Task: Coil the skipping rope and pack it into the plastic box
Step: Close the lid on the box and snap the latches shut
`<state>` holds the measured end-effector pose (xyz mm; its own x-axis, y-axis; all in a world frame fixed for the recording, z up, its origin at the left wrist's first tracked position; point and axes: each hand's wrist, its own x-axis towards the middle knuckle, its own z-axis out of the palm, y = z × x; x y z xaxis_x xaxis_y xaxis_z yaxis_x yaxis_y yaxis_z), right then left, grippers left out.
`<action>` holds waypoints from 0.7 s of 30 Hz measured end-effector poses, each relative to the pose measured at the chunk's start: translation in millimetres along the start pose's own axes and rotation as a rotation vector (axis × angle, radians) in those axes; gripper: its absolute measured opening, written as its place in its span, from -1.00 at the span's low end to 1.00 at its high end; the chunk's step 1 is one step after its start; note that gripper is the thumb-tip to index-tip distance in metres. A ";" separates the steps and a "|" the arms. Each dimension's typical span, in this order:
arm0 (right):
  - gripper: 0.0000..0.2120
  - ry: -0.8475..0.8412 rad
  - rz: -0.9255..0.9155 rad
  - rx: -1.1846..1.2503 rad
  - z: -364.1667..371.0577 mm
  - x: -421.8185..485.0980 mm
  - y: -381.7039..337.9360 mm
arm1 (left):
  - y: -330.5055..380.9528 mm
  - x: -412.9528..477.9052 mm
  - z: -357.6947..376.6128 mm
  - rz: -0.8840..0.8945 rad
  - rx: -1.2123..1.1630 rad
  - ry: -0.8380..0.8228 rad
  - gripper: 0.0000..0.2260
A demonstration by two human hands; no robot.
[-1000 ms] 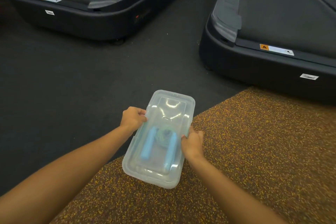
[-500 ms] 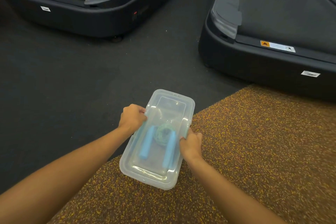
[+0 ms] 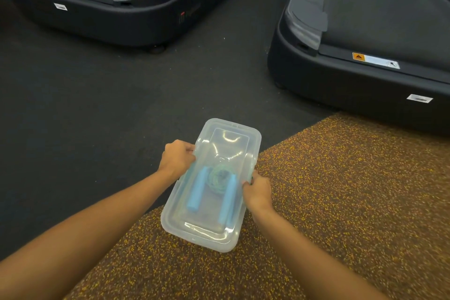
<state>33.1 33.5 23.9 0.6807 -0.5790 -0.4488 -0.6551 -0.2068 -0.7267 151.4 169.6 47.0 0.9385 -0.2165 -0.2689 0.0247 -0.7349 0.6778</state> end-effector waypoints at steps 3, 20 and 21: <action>-0.66 0.009 0.013 0.082 -1.0 2.8 2.2 | -4.7 2.1 1.1 0.003 -0.002 0.009 -0.75; -0.50 -0.204 0.350 0.818 -24.0 -8.1 18.4 | -28.7 -8.6 -4.7 -0.526 -0.556 -0.340 -0.54; -0.50 -0.210 0.336 0.801 -23.2 -7.8 18.5 | -26.9 -10.2 -3.9 -0.533 -0.581 -0.368 -0.53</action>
<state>8.1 15.8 26.1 0.5914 -0.3372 -0.7324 -0.4588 0.6063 -0.6496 142.5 194.1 34.2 0.5833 -0.2043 -0.7862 0.6953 -0.3747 0.6133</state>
